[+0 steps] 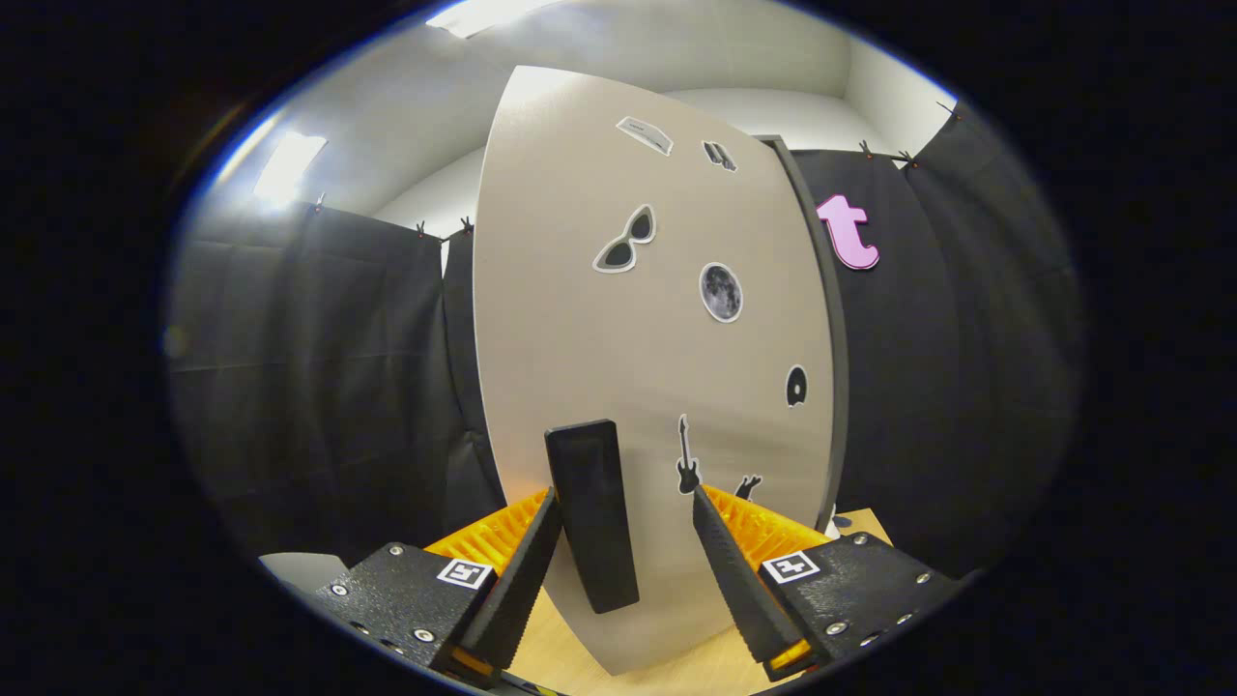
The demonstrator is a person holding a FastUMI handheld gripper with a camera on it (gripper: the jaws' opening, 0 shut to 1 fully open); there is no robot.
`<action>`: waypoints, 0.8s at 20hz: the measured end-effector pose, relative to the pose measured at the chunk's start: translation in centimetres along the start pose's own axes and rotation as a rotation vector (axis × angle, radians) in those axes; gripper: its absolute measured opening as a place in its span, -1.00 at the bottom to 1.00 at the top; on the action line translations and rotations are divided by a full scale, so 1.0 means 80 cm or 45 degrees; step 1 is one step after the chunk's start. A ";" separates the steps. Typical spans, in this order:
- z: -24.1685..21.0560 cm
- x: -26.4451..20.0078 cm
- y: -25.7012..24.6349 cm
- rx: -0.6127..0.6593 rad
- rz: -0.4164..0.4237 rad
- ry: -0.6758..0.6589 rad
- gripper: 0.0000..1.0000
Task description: Open the shoe cabinet door, grab the shoes and put them into the shoe cabinet, then close the shoe cabinet door.
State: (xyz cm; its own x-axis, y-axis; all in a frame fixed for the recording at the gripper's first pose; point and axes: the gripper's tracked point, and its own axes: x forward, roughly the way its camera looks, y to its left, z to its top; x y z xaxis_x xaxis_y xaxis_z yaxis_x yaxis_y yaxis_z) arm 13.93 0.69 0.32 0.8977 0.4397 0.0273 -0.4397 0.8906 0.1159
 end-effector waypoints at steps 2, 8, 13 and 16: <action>-0.002 0.027 0.014 -0.008 0.030 -0.003 0.74; 0.002 0.095 0.042 -0.058 0.025 -0.008 0.80; 0.002 0.115 0.045 -0.122 -0.003 -0.006 0.78; 0.002 0.119 0.043 -0.138 -0.026 0.003 0.78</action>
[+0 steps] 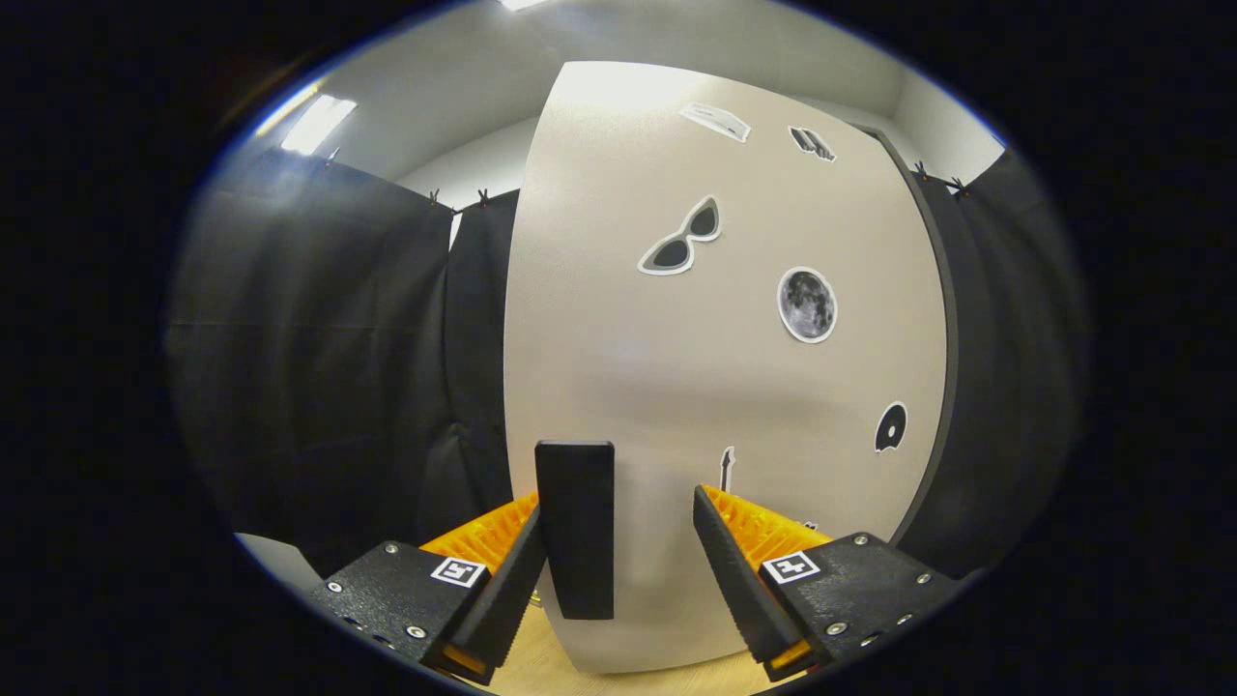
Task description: Open the shoe cabinet door, grab the shoes and put them into the shoe cabinet, then close the shoe cabinet door.
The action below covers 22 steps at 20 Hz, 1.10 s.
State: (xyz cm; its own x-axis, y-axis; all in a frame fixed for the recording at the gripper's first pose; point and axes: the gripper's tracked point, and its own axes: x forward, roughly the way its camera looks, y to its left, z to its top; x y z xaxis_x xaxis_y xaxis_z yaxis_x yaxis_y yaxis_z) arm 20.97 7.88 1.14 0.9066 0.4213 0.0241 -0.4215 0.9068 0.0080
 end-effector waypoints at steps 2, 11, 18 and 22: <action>0.001 0.005 -0.001 0.000 -0.022 0.007 0.78; -0.003 0.009 -0.008 -0.084 -0.171 0.027 0.88; -0.003 0.014 -0.006 -0.038 -0.219 0.041 0.89; 0.012 -0.001 -0.005 -0.039 -0.232 0.015 0.89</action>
State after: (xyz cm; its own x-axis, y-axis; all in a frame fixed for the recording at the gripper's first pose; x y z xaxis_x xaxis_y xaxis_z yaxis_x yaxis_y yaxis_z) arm 21.07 7.52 2.05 0.9681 0.2501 0.0135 -0.2498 0.9681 -0.0192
